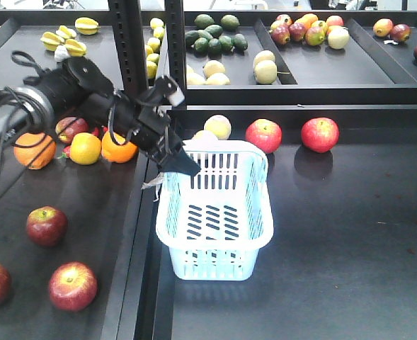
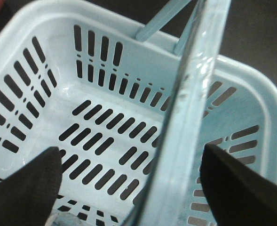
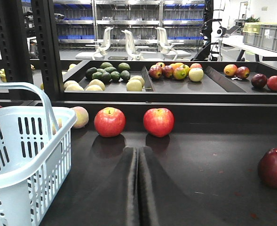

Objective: Pick three apples into basket with both arms
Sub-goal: 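Reach the left gripper down onto the basket handle, then close the left gripper on the handle and lift the basket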

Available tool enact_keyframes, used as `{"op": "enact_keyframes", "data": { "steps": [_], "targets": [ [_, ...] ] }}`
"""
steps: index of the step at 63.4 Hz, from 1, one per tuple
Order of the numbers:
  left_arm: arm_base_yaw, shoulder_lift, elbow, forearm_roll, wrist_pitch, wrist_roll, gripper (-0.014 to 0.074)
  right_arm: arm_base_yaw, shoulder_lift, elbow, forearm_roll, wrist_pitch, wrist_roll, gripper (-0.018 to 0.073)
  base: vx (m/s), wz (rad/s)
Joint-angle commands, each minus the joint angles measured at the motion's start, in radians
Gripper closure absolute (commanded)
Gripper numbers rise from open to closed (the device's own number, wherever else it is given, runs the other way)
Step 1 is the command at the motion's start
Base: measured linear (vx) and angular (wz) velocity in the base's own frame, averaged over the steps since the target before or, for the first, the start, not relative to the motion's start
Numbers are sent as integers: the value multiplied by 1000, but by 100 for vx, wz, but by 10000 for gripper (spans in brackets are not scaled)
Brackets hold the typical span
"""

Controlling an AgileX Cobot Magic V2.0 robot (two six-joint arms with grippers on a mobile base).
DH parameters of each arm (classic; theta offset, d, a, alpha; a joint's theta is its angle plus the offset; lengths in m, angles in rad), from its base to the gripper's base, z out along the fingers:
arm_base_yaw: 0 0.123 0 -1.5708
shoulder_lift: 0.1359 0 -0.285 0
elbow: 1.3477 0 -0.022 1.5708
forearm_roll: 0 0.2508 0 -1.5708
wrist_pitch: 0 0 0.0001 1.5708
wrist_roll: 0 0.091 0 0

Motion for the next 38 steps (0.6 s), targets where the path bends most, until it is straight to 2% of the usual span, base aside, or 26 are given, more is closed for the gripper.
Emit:
{"op": "enact_keyframes", "data": {
  "steps": [1,10,28,38],
  "targets": [
    [-6,-58,-33,-56,-22,-3,59,-6,-11,12,-11,-70,-2,564,0,0],
    [-6,-57,-33,-56,-19,-6,171,-6,-11,12,-11,-70,-2,564,0,0],
    [-6,-69,-33,-67,62,-8,607,-6,-11,12,-11,-70,-2,564,0,0],
    [-9,-106,-32,-99,65,-59,604,-6,-11,12,-11,-72,-2,564,0,0]
  ]
}}
